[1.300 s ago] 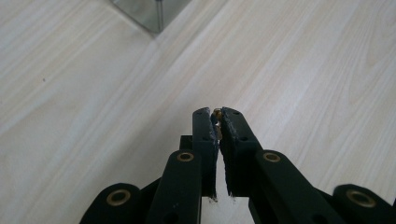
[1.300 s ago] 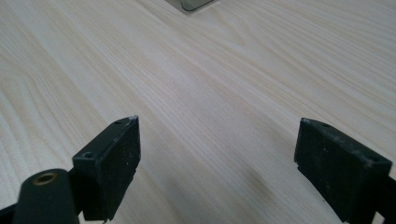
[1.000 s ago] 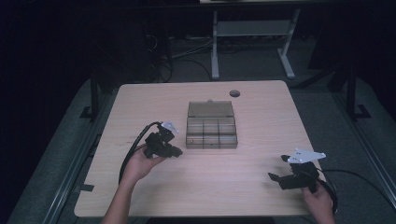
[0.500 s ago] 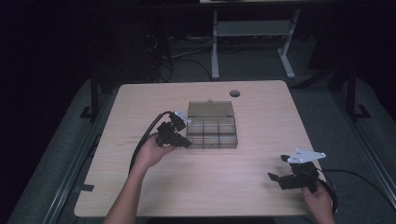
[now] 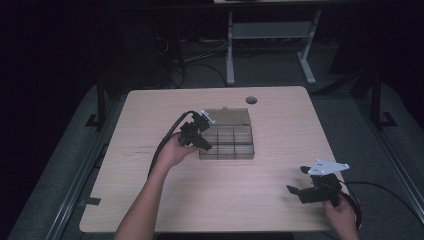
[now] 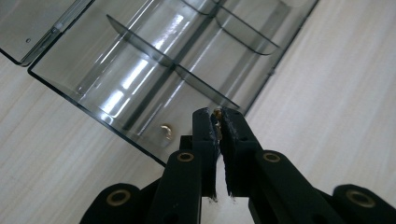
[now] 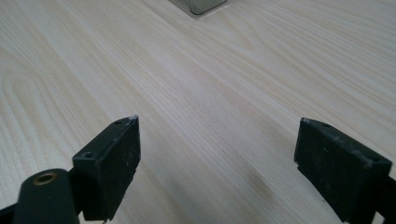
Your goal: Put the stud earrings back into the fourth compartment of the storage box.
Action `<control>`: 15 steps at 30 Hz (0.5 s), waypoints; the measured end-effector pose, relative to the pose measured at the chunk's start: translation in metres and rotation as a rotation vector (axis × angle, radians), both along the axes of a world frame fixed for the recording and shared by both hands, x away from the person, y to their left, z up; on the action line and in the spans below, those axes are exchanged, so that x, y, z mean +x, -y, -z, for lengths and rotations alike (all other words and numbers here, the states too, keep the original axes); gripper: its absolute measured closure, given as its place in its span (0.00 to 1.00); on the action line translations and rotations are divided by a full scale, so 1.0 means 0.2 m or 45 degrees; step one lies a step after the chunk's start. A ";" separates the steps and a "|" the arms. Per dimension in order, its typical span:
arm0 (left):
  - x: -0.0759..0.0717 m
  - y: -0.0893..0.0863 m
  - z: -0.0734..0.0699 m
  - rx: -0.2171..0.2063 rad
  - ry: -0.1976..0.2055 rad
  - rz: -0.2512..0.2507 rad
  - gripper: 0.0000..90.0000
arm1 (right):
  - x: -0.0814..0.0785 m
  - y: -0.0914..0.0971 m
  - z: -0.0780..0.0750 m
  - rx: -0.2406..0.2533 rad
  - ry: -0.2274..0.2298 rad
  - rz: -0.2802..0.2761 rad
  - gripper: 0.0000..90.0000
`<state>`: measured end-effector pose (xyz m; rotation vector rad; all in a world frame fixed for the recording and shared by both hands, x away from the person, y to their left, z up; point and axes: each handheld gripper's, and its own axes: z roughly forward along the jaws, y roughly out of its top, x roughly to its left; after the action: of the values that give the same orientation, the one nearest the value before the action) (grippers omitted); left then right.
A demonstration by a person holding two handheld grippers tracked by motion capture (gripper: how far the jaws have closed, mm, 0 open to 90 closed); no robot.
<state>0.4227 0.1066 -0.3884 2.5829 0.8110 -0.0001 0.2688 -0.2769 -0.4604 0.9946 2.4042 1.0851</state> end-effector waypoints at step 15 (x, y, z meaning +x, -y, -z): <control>0.08 0.03 0.08 0.026 -0.044 -0.035 0.94 | 0.00 0.00 0.00 -0.001 0.003 0.000 0.16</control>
<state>0.4394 0.1016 -0.4053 2.5968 0.8635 -0.0282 0.2690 -0.2773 -0.4604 0.9930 2.4027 1.0847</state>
